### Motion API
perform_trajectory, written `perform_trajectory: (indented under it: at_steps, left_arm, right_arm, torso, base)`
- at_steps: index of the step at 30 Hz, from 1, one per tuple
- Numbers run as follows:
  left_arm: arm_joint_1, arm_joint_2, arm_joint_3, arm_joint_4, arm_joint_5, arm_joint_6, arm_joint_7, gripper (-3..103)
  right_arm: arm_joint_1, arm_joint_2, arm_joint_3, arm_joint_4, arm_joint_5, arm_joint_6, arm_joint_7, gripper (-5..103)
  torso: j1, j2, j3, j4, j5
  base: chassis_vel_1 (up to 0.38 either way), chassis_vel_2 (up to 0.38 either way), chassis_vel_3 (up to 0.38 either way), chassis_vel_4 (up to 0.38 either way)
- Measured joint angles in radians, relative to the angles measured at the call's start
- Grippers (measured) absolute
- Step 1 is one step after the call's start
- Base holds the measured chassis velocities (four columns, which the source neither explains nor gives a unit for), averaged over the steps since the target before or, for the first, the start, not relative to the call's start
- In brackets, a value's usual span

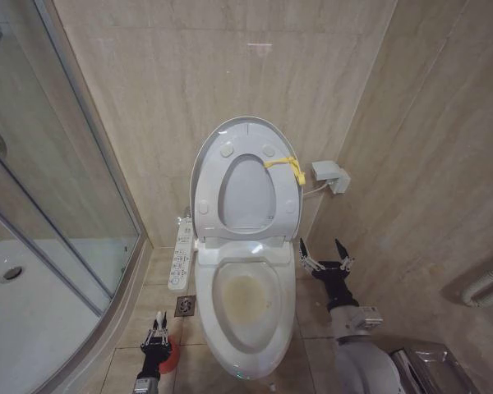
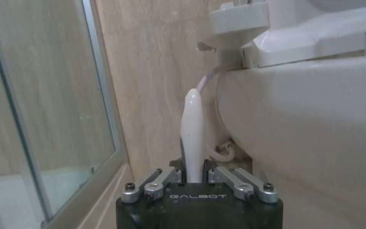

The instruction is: Open the toilet lid, clean the toilet bowl with a toilet brush, close the toilet lid, and flush.

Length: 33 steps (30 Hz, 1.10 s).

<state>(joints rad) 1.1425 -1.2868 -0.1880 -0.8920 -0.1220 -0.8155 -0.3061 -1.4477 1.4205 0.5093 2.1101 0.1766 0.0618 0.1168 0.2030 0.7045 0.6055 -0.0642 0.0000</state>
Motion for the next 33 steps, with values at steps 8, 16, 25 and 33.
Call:
perform_trajectory:
  at_steps: [8, 16, 25, 33]
  left_arm:
    - [0.016, -0.004, -0.003, 0.001, 0.000, 0.007, -0.004, 18]
    - [0.056, -0.003, -0.018, -0.043, 0.000, 0.037, -0.031, 15]
    - [0.113, 0.002, -0.064, -0.125, 0.044, 0.038, -0.060, 68]
    - [0.203, 0.005, -0.115, -0.320, 0.097, 0.065, -0.080, 94]
  right_arm:
    - [0.000, 0.000, 0.000, 0.000, 0.000, 0.000, 0.000, 100]
    - [0.000, 0.000, 0.000, 0.000, 0.000, 0.000, 0.000, 100]
    - [0.000, 0.000, 0.000, 0.000, 0.000, 0.000, 0.000, 100]
    - [0.000, 0.000, 0.000, 0.000, 0.000, 0.000, 0.000, 100]
  torso:
    - [0.000, 0.000, 0.000, 0.0001, 0.0002]
    - [0.000, 0.000, 0.000, 0.0001, 0.0001]
    - [0.000, 0.000, 0.000, 0.0001, -0.0002]
    - [0.000, 0.000, 0.000, 0.0001, 0.0001]
  base:
    - [0.000, 0.000, 0.000, 0.000]
    - [0.000, 0.000, 0.000, 0.000]
    - [0.000, 0.000, 0.000, 0.000]
    - [0.000, 0.000, 0.000, 0.000]
